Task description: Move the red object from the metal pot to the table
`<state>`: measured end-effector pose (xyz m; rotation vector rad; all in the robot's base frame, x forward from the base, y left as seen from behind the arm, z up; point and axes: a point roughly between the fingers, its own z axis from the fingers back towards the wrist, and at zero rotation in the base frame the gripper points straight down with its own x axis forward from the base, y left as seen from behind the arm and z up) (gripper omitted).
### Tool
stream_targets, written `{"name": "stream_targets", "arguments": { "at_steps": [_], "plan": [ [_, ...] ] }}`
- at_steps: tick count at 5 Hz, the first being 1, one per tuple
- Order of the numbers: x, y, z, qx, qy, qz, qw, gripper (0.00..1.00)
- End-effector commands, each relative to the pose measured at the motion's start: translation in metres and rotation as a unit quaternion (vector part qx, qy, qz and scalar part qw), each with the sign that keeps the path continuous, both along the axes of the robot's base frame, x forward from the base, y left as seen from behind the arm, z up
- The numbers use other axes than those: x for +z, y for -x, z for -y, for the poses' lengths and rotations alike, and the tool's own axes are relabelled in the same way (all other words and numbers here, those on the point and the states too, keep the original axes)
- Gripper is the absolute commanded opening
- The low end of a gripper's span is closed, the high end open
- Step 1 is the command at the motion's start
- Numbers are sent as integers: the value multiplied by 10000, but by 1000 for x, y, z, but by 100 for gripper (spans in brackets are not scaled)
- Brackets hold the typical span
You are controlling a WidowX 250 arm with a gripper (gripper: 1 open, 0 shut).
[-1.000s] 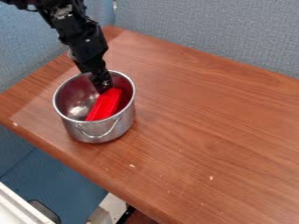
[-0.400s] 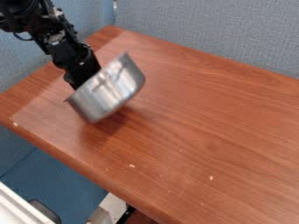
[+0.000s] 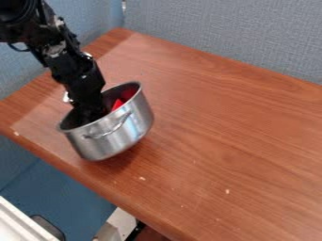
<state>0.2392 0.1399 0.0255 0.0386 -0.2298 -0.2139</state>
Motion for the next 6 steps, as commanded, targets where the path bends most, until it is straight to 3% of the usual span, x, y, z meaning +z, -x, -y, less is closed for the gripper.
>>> {"name": "stream_targets", "arguments": {
  "at_steps": [1, 2, 3, 4, 6],
  "plan": [
    [0, -10, -5, 387, -136, 52, 9991, 0],
    [-2, -20, -12, 820, -227, 68, 9963, 0],
    [3, -27, -29, 938, -253, 67, 9952, 0],
    [5, -27, -40, 1030, -349, 8, 9941, 100],
    [-1, -24, -62, 390, -400, -9, 9984, 100]
  ]
}}
